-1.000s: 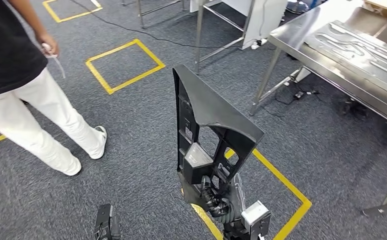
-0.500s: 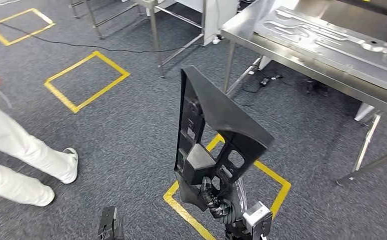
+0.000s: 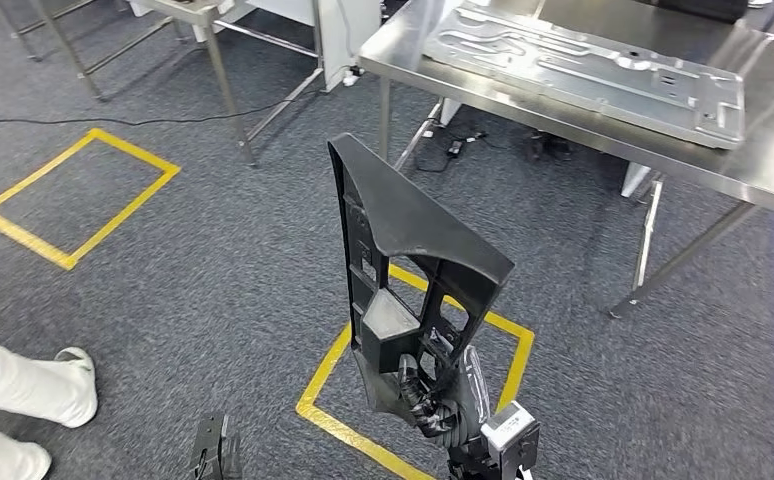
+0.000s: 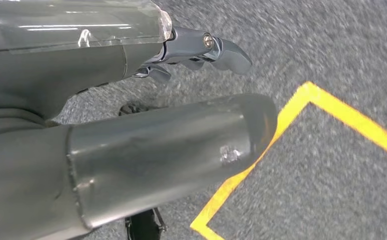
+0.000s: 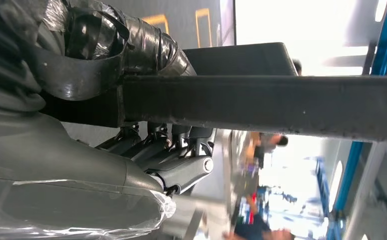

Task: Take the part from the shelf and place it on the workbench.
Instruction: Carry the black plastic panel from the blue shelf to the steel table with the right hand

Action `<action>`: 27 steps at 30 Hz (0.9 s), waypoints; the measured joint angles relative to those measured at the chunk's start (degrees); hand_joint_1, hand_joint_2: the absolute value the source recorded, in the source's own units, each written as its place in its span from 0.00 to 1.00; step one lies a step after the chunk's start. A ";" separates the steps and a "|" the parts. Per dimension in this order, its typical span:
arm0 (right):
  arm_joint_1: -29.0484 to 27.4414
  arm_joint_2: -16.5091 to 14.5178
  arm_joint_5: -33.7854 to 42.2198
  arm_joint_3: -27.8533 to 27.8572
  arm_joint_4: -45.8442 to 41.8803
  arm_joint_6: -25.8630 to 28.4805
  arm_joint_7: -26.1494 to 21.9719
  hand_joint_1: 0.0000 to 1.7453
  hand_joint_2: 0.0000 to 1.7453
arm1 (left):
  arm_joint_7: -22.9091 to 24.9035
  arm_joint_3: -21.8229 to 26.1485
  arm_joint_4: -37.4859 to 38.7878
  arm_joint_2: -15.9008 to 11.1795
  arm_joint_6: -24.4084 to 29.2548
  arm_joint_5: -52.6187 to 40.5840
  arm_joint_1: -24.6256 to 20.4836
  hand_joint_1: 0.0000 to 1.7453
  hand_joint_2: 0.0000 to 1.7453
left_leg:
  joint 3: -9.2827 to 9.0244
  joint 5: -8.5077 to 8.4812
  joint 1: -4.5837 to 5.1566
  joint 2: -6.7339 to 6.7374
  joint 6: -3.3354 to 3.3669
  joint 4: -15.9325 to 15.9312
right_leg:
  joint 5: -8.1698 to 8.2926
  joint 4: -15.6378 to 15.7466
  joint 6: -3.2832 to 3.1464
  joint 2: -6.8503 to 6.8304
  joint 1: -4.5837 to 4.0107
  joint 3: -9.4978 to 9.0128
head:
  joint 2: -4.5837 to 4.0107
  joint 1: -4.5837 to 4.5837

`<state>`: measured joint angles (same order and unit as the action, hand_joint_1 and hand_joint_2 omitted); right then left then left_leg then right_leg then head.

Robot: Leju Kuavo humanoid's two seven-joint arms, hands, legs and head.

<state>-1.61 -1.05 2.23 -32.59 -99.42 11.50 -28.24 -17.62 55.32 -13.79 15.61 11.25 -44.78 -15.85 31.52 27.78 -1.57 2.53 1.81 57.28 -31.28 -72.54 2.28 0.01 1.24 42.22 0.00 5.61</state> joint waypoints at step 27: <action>1.43 -0.37 -0.97 -0.11 0.36 -0.11 1.19 1.00 1.00 | 0.68 -3.36 -0.46 -0.28 -0.69 3.63 0.32 0.00 0.00 | -0.05 -0.19 0.12 -2.16 0.62 0.10 | 0.60 4.37 -0.73 1.07 -0.91 -2.27 | 0.00 0.05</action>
<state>-0.18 -1.42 1.26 -32.70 -99.06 11.39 -27.05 -16.94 51.96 -14.25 15.33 10.56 -41.16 -15.53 31.47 27.59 -1.45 0.37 2.43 57.38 -30.68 -68.17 1.54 1.08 0.33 39.95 0.00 5.66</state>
